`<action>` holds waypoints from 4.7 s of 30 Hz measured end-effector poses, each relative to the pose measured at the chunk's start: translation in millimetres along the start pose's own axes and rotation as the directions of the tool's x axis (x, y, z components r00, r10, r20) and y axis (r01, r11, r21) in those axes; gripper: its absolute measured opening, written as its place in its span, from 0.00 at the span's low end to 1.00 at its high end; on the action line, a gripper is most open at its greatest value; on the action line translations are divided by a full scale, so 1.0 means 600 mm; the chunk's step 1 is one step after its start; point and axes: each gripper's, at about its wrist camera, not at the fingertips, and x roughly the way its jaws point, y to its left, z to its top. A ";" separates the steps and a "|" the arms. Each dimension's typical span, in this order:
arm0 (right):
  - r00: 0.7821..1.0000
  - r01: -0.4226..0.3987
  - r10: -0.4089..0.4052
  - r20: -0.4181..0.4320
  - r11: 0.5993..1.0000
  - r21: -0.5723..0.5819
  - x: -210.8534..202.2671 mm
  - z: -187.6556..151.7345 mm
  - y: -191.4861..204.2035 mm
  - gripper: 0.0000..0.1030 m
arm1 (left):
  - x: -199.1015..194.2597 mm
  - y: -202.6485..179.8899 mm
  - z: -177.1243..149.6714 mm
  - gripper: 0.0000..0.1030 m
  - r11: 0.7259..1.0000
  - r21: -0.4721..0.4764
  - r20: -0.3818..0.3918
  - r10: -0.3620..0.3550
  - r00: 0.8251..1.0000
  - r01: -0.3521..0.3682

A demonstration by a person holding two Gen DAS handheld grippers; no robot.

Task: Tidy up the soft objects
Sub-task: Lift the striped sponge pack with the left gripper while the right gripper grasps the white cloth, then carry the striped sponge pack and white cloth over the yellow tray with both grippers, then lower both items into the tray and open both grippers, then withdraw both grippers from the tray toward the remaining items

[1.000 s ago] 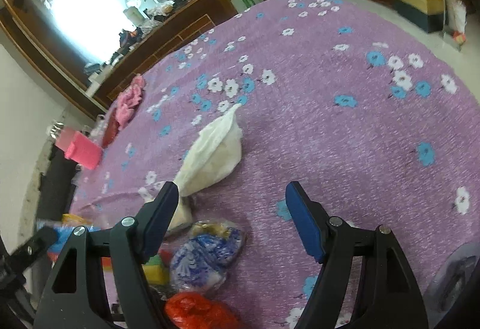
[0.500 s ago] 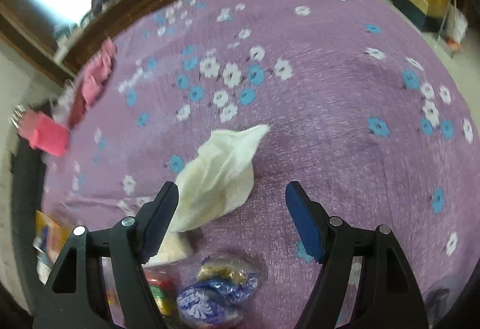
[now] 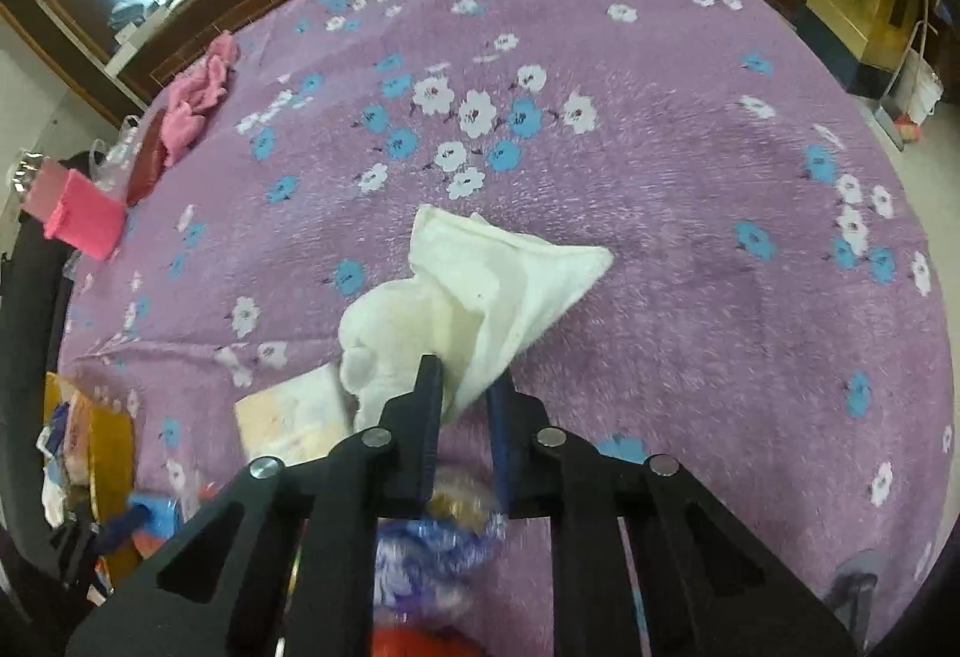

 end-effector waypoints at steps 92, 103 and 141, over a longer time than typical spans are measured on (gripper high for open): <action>0.889 -0.452 0.342 -0.305 0.766 -0.458 -0.030 -0.347 0.551 0.16 | -0.216 0.389 -0.338 0.50 0.717 -0.697 0.032 0.068 0.997 -0.027; 0.846 -0.520 0.374 -0.380 0.735 -0.435 0.028 -0.385 0.613 0.21 | -0.334 0.380 -0.434 0.75 0.619 -0.785 0.198 0.267 0.943 -0.011; 0.925 -0.047 0.230 0.302 0.859 -0.510 -0.205 -0.316 0.343 0.69 | -0.429 0.071 -0.327 1.00 0.808 -0.584 0.517 0.446 0.731 -0.079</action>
